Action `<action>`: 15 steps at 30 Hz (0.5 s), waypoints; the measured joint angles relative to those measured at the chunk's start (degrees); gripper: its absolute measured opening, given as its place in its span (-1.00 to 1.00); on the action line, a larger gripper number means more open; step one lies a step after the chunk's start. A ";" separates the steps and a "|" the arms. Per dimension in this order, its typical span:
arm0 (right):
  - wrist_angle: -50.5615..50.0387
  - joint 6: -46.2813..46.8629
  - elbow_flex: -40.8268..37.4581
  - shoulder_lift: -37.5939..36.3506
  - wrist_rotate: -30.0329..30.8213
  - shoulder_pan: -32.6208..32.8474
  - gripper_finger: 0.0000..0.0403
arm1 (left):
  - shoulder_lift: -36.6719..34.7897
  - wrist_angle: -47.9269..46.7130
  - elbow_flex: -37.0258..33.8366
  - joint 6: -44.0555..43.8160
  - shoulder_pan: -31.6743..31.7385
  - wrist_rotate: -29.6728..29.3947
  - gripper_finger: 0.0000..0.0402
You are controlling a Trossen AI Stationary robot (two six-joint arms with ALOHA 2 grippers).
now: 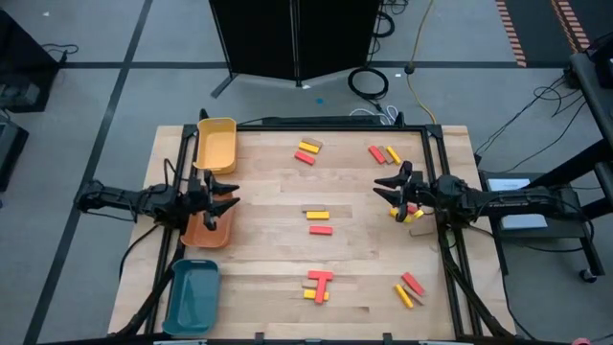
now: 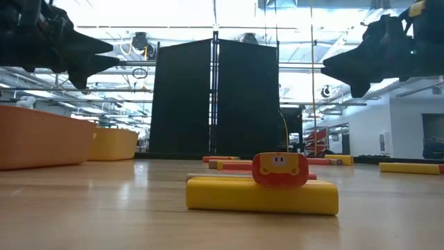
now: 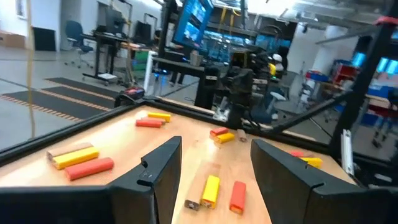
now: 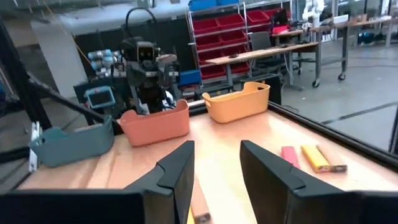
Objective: Sort blocks
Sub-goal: Put the bottom left red block in the orange bin
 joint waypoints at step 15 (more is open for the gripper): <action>-18.57 -0.24 24.56 23.93 -3.92 4.87 -0.39 | 29.46 0.44 18.14 2.25 -0.05 6.25 -0.06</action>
